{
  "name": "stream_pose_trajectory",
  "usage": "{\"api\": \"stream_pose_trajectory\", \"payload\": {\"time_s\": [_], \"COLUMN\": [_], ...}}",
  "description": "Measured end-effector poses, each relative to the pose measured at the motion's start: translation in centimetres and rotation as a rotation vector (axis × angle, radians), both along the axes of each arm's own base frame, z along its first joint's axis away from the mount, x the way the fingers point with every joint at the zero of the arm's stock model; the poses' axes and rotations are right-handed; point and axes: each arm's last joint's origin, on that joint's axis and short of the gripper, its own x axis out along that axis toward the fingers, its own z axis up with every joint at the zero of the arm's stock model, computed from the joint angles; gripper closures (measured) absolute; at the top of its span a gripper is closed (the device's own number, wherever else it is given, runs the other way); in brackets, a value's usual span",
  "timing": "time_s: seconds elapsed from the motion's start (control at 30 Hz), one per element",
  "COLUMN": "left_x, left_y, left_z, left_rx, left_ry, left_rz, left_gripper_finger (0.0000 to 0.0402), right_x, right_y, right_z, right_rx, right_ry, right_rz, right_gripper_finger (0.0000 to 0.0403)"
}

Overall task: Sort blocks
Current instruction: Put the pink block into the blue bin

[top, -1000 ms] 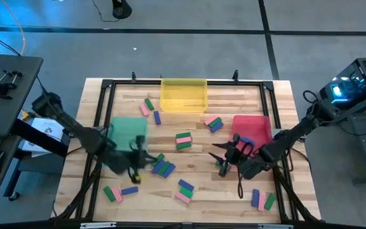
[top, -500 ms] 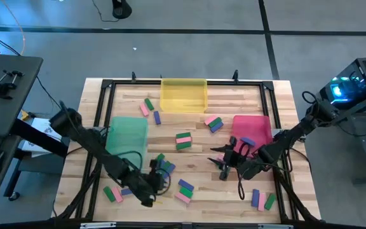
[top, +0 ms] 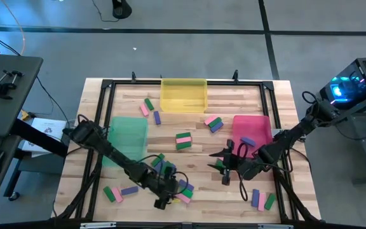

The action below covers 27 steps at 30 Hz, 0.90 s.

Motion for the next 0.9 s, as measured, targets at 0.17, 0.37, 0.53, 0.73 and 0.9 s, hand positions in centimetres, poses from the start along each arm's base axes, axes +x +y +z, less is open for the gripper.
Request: {"api": "stream_pose_trajectory", "payload": {"time_s": [0.17, 0.37, 0.53, 0.73, 0.9], "left_x": [-0.1, 0.1, 0.6, 0.6, 0.5], "left_y": [-0.1, -0.5, -0.8, -0.8, -0.8], "left_z": [-0.4, -0.8, -1.7, -1.7, -1.8], "left_rx": [0.013, 0.03, 0.038, 0.024, 0.008], "left_ry": [0.01, -0.029, -0.068, -0.065, -0.053], "left_rz": [-0.037, -0.05, -0.079, -0.064, -0.039], "left_gripper_finger": [0.0192, 0.0207, 0.021, 0.0231, 0.0295], "right_x": [0.0, 0.0, 0.0, 0.0, -0.1], "right_y": [0.0, 0.0, 0.0, 0.0, 0.0], "right_z": [0.0, 0.0, 0.0, 0.0, -0.1], "right_rx": [-0.001, -0.001, 0.001, -0.001, -0.004], "right_ry": [0.001, 0.001, 0.003, 0.006, 0.01], "right_rz": [0.0, 0.0, -0.001, -0.002, -0.002], "right_gripper_finger": [0.0233, 0.0233, 0.0233, 0.0233, 0.0233]}}
